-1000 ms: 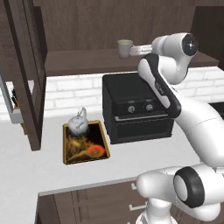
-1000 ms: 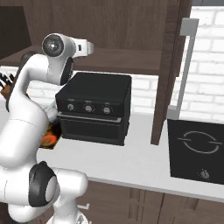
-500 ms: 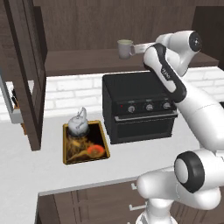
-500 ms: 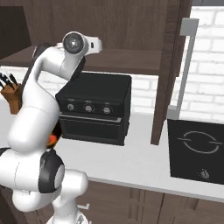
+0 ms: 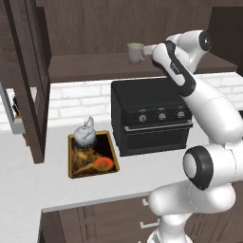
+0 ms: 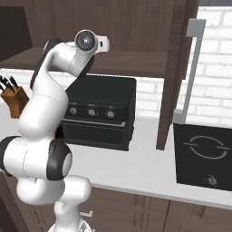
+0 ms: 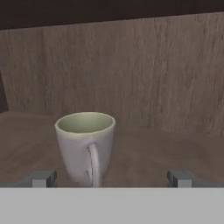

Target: Pick the kettle from the counter and place it on the tray. Then pick the mug from the cabinet and place it on the tray. Then close the cabinet doors.

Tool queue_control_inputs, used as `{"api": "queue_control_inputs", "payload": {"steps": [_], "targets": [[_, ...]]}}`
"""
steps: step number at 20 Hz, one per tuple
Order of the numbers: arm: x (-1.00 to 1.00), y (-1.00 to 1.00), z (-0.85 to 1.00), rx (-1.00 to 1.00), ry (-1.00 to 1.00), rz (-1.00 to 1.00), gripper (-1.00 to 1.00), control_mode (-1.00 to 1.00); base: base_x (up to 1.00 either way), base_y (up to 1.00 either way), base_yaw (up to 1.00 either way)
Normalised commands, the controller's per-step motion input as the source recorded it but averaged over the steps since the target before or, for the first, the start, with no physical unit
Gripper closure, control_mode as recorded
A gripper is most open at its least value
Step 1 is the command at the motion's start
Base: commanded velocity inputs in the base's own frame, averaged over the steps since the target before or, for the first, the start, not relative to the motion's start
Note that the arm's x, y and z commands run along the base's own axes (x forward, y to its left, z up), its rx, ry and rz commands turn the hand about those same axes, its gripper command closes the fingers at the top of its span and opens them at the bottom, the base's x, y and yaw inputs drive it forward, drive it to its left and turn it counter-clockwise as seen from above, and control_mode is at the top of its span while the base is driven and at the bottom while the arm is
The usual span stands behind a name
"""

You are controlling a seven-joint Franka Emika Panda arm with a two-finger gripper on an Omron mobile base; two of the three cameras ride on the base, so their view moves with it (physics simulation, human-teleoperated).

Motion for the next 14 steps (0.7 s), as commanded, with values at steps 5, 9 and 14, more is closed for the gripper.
{"api": "queue_control_inputs", "payload": {"steps": [5, 9, 14], "targets": [[0.31, 0.21, -0.03, 0.00, 0.03, 0.00, -1.00, -1.00, 0.00, 0.00, 0.00], [0.05, 0.31, -0.14, 0.00, 0.03, 0.02, -1.00, -1.00, 0.00, 0.00, 0.00], [0.10, 0.09, -0.13, 0.00, 0.04, 0.06, -1.00, -1.00, 0.00, 0.00, 0.00]]}}
